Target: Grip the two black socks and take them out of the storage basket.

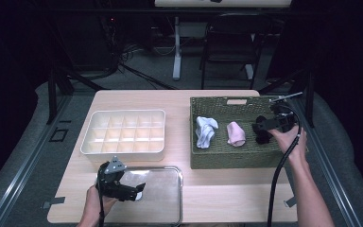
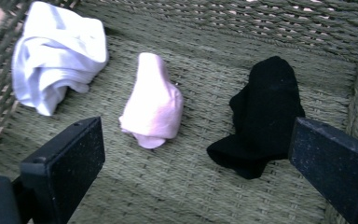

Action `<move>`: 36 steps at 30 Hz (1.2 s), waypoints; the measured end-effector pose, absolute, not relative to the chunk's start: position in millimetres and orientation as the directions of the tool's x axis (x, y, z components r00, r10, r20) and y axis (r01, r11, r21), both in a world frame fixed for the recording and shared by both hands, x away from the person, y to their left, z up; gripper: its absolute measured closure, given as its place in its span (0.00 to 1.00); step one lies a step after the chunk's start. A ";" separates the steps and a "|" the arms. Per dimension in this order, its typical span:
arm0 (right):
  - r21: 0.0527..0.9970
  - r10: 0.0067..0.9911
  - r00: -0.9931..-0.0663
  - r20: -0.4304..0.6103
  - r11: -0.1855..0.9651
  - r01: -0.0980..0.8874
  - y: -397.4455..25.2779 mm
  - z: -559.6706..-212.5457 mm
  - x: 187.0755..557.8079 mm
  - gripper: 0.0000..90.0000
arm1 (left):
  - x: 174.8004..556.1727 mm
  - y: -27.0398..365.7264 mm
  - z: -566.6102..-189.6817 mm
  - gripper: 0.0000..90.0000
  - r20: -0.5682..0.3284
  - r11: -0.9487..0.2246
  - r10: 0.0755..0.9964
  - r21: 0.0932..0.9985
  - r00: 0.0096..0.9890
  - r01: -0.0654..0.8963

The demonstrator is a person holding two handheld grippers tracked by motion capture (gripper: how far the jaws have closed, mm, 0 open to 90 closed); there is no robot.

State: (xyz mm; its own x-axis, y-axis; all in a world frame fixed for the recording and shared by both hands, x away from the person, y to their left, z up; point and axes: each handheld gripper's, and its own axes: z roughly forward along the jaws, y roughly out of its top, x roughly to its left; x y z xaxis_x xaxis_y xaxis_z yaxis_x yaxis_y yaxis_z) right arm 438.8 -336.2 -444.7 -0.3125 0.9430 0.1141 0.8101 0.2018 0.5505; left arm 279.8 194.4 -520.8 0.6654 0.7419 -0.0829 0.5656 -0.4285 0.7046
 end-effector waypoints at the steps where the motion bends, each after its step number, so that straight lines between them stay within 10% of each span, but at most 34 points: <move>1: 0.549 0.945 -0.306 0.116 0.196 0.813 -337.4 -446.7 442.9 0.04 | 279.3 193.7 -520.7 0.00 -0.081 -0.430 0.741 0.704 0.666 0.565; 36: 0.413 0.987 -0.156 0.050 0.122 0.902 -358.1 -490.1 501.0 0.40 | 279.7 196.5 -520.1 0.00 -0.107 -0.427 0.731 0.699 0.674 0.573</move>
